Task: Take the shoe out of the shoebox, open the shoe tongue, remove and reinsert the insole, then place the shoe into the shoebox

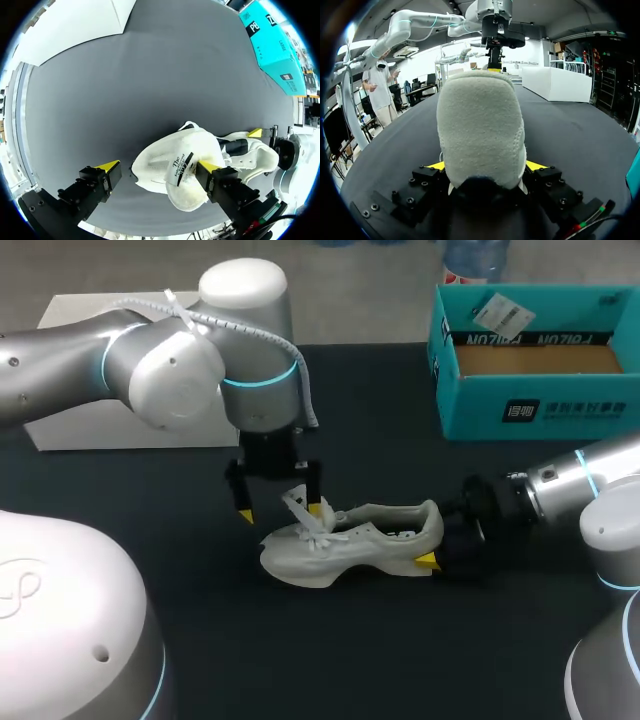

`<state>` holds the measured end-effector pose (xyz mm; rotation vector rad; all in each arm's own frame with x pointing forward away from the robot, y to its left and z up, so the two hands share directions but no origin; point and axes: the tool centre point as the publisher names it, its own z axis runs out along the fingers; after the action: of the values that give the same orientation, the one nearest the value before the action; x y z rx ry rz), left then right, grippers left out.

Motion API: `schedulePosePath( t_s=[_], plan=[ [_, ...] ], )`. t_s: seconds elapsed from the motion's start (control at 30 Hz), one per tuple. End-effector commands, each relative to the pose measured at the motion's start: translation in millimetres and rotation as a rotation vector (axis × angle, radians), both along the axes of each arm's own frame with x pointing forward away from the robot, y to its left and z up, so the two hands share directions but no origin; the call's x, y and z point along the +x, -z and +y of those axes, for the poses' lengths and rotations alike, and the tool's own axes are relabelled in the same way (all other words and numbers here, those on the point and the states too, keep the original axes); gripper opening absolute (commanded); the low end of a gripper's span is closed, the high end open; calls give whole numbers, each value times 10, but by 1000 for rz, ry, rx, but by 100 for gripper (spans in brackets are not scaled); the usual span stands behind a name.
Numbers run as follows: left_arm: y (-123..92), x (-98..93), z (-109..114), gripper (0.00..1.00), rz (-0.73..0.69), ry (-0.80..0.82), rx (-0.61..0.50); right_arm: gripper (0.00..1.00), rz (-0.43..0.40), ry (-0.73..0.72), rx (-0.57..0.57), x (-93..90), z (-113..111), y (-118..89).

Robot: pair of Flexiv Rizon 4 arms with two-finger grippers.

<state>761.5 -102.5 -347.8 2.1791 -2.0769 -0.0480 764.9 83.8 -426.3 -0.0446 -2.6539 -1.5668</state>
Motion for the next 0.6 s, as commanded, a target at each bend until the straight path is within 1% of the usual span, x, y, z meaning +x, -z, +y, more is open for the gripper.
schedulePosePath(
  t_s=[0.03, 0.13, 0.27, 0.3, 0.33, 0.4, 0.5, 0.53, 0.6],
  plan=[
    [-264, -33, 6, 100, -28, 109, -57, 0, 0, 2, -3, -14, 25, 55],
    [-417, -20, -88, 100, -58, 230, -84, 0, 0, 2, -3, -14, 25, 55],
    [-564, 30, -218, 100, -32, 454, -118, 0, 0, 2, -3, -14, 25, 55],
    [-581, 42, -231, 100, -32, 488, -121, 0, 0, 2, -3, -14, 25, 55],
    [-615, 55, -264, 100, -28, 583, -117, 0, 0, 2, -3, -14, 25, 55],
    [-667, 83, -303, 100, -12, 713, -112, 0, 0, 2, -3, -14, 25, 55],
    [-753, 78, -338, 100, 18, 988, -123, 0, 0, 2, -3, -14, 25, 55],
    [-770, 76, -354, 100, 3, 1041, -100, 0, 0, 2, -3, -14, 25, 55],
    [-821, 79, -390, 100, 14, 1184, -98, 0, 0, 2, -3, -14, 25, 55]
  ],
)
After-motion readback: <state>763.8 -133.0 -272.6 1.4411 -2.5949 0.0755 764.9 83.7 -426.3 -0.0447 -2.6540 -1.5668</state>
